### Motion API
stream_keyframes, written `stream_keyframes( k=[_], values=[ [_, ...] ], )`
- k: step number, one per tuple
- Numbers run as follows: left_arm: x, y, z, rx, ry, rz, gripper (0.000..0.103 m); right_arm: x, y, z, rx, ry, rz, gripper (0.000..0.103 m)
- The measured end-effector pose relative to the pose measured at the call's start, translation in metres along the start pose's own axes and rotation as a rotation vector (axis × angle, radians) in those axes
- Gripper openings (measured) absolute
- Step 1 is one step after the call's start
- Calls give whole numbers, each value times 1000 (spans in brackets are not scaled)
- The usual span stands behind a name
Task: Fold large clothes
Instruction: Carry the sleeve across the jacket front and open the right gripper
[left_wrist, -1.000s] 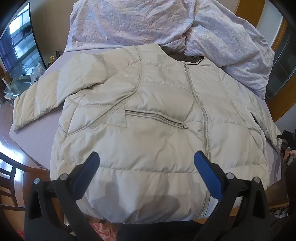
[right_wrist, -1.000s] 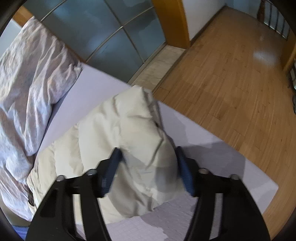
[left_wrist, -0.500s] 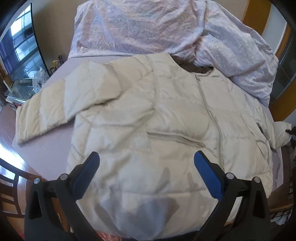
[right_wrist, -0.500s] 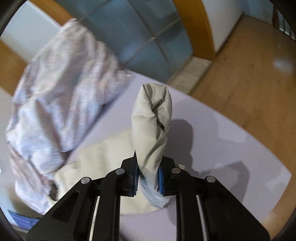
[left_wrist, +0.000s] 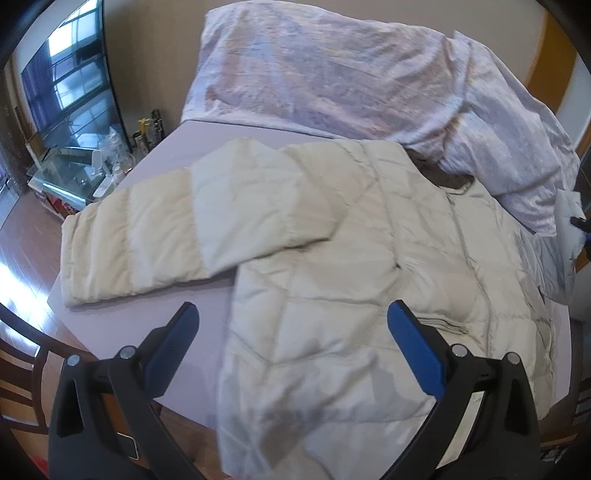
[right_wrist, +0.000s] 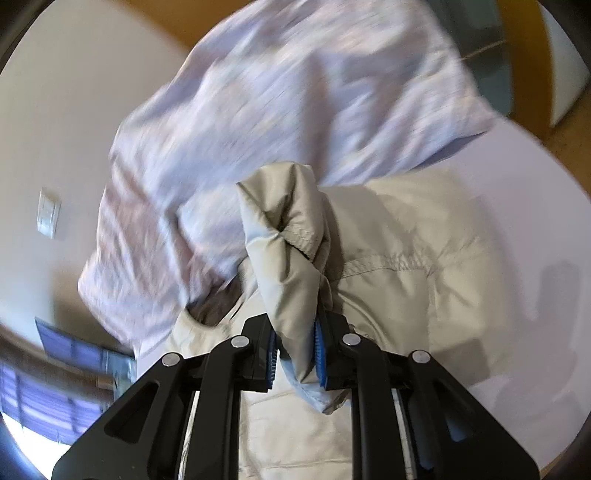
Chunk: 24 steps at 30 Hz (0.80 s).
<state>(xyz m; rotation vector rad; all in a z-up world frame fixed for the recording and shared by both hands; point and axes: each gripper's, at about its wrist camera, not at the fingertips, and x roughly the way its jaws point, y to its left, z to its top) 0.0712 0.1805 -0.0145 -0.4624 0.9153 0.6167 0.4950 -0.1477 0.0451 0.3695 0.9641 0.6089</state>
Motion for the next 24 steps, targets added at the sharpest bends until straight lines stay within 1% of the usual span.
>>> stream_keyframes(
  k=[2,5,7,9,11,14,18,21,22,24],
  values=[
    [0,12,2,-12,-1,9,101,15,18,-14,-15,35,16,17],
    [1,27,4,-27,-2,25,101,51,57,-39,-61,114,38,17],
    [1,38,6,-39,-3,36,101,69,72,-51,-82,155,46,17],
    [1,46,8,-49,-4,46,101,89,91,-70,-111,201,48,17],
    [1,55,8,-61,-6,56,101,107,106,-87,-133,238,27,17],
    [2,67,9,-77,-4,70,101,129,122,-102,-156,270,-12,17],
    [6,81,9,-92,4,86,101,146,129,-120,-177,304,-41,17],
    [7,87,11,-93,8,90,101,160,138,-134,-215,322,-74,17],
    [8,88,12,-91,9,90,101,164,140,-138,-236,325,-90,18],
    [9,88,14,-83,9,89,101,170,143,-145,-272,331,-115,22]
  ],
)
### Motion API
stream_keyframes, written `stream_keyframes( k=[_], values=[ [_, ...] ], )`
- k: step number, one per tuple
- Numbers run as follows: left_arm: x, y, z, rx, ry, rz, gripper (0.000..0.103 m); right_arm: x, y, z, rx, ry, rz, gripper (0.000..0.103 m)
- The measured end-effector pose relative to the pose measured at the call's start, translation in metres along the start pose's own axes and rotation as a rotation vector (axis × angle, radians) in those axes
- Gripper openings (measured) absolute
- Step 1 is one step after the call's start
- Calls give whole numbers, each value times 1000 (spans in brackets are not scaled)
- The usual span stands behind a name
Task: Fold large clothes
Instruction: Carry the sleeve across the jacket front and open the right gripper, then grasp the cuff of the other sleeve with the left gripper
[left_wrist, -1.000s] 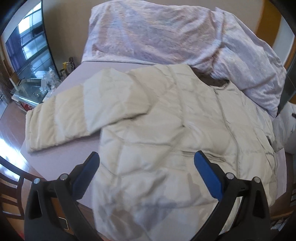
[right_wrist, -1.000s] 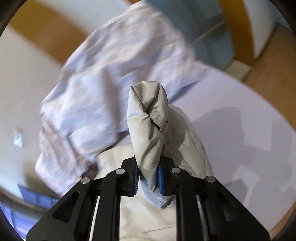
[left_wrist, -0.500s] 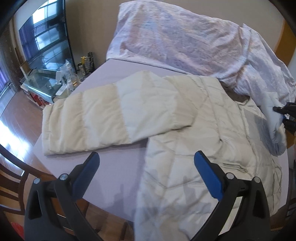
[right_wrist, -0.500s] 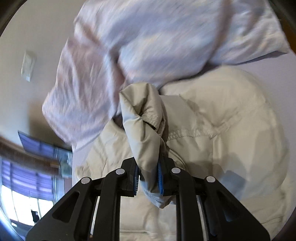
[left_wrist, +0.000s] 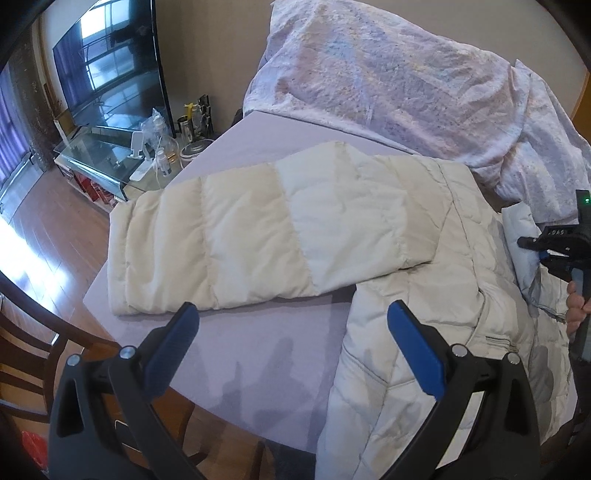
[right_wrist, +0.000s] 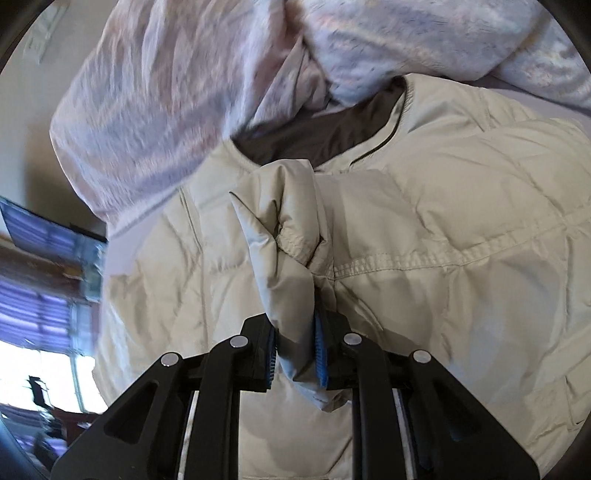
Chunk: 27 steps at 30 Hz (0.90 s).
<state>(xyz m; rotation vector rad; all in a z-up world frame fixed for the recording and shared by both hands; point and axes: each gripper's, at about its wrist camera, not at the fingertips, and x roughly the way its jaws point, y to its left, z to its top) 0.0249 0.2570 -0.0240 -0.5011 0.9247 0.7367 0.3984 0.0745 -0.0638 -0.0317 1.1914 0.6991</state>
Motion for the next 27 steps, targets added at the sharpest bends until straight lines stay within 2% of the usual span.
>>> stream_keyframes(
  k=[1,3,4,5,10,12,17,21,27],
  values=[
    [1,-1,1,3,0,-1,101,2,4,-2,-17,5,-7,25],
    [2,-1,4,13,-3,-2,101,3,10,-2,-42,21,17,44],
    [3,-1,5,16,-4,-3,101,2,12,-2,-47,22,27,59],
    [4,-1,6,18,-4,-3,101,-4,16,-1,-58,12,35,65],
    [8,4,12,18,-8,8,101,-34,16,6,-45,-122,103,64],
    [9,10,15,8,-9,19,101,-38,9,10,-20,-156,68,64],
    [14,32,20,-36,0,57,101,-10,-3,12,6,-88,-56,64],
    [20,57,25,-90,18,83,101,26,2,4,-5,0,-156,65],
    [27,95,33,-153,38,116,101,48,24,-1,-69,-2,-312,68]
  ],
)
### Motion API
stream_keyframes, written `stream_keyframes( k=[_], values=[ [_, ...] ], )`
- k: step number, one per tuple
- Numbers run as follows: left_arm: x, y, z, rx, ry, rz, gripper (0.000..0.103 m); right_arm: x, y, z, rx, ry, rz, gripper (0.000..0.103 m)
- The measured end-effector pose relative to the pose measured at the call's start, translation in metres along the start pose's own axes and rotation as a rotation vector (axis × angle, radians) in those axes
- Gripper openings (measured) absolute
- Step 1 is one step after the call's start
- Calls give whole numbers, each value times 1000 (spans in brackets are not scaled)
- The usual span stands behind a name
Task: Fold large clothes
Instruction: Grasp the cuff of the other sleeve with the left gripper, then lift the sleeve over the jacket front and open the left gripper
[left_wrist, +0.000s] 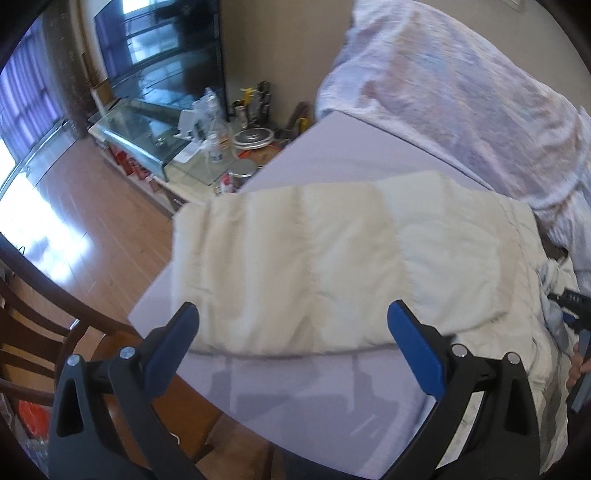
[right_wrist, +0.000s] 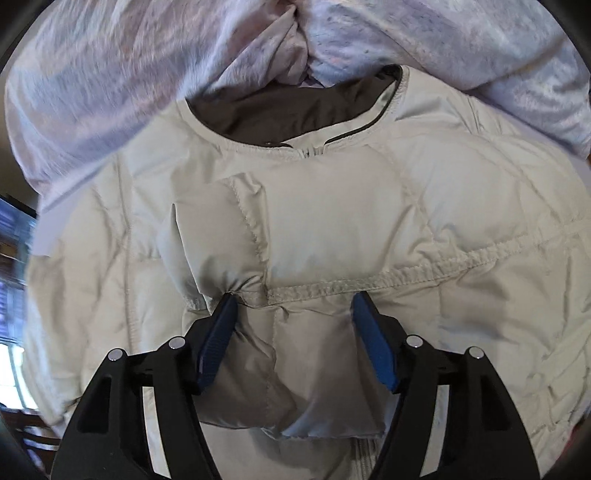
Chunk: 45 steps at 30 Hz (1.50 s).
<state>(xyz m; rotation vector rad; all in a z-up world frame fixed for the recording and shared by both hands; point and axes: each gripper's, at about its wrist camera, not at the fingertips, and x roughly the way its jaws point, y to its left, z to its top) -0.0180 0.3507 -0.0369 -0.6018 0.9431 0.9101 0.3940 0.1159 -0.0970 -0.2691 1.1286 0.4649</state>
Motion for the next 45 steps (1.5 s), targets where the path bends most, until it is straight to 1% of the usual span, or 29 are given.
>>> stream_keyframes(
  k=[2,5,9,12,14,15,16,18,19,20,21,22,23,27,29,30,34,35,38,40,41,45],
  values=[
    [6,17,8,-30,10,15,101,1,1,0,-1,3,-5,68],
    [16,42,20,-82,27,18,101,2,-1,1,-3,6,19,69],
    [33,73,31,-165,57,-15,101,3,-4,0,-3,0,37,69],
    [48,92,35,-234,95,-60,100,4,-10,-1,-1,1,39,69],
    [57,97,34,-268,120,-94,94,5,-15,0,1,5,41,69],
    [62,99,34,-274,131,-91,91,5,-18,0,2,5,42,69],
    [63,101,33,-278,135,-86,86,4,-19,0,3,6,44,69],
    [68,106,33,-296,146,-76,86,4,-24,2,4,6,50,69],
    [69,109,33,-309,147,-85,85,3,-24,3,5,5,53,69],
    [71,112,32,-323,151,-100,83,3,-22,4,8,4,52,69],
    [73,114,30,-336,161,-120,80,3,-22,5,9,3,53,69],
    [77,116,30,-346,173,-135,74,3,-23,5,10,2,52,69],
    [79,117,28,-357,184,-146,71,3,-24,5,11,2,51,69],
    [81,116,25,-369,176,-156,69,-1,-21,1,12,0,49,69],
    [81,114,24,-378,176,-177,58,-1,-21,1,13,0,51,69],
    [81,113,23,-386,180,-193,56,-1,-22,1,14,0,52,69],
    [80,109,22,-385,176,-187,48,-2,-22,0,14,-3,52,69],
    [80,107,22,-386,175,-186,42,-2,-22,0,13,-4,51,69],
    [79,107,21,-411,174,-205,27,-2,-21,0,16,-4,51,69],
    [74,104,23,-415,157,-208,20,-3,-20,0,20,-4,52,69],
    [71,102,25,-411,146,-207,17,-3,-21,0,21,-4,54,69],
    [48,86,37,-382,84,-218,14,-5,-25,-1,23,-7,77,69]
  ],
)
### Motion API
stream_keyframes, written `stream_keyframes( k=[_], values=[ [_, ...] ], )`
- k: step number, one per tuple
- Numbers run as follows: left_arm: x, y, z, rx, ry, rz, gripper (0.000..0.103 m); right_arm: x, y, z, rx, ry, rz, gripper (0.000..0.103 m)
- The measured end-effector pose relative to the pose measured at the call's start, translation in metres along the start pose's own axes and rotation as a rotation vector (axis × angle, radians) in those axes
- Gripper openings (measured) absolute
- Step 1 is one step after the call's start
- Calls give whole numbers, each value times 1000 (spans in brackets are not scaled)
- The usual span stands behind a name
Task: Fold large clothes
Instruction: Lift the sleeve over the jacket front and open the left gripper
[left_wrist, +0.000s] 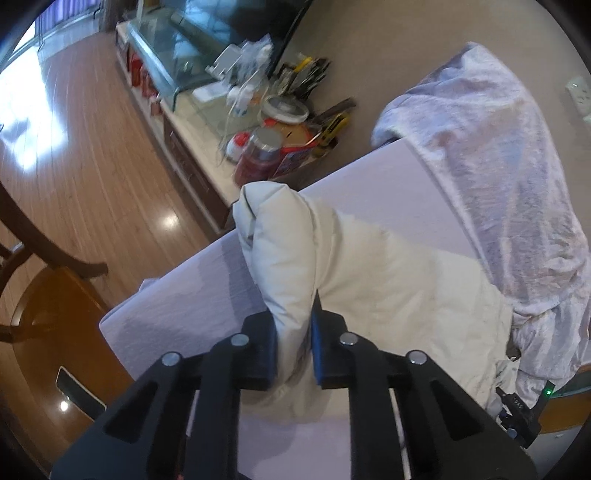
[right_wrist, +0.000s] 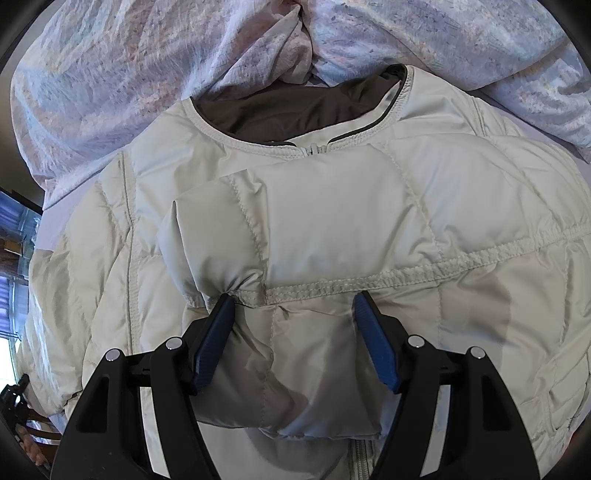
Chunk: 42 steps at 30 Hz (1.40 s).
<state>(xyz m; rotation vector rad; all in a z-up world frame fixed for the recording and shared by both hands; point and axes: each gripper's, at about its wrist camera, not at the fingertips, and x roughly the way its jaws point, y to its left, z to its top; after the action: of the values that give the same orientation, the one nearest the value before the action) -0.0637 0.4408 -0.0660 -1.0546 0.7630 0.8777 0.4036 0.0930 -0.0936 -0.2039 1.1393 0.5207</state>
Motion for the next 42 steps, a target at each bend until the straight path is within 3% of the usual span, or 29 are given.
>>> stream_keyframes(
  k=[9,22,33,42],
  values=[
    [-71,-100,3,174,-101,-194,13,-18,-18,-10,20,-12,86,72],
    [-112,-272,-61,426,-70,-507,13,-63,-70,-25,40,-57,125,76],
    [-87,-377,-132,587,66,-602,13,-94,-129,-40,62,-139,69,77],
    [-21,-423,-192,677,219,-551,13,-98,-167,-43,93,-146,43,78]
  ],
)
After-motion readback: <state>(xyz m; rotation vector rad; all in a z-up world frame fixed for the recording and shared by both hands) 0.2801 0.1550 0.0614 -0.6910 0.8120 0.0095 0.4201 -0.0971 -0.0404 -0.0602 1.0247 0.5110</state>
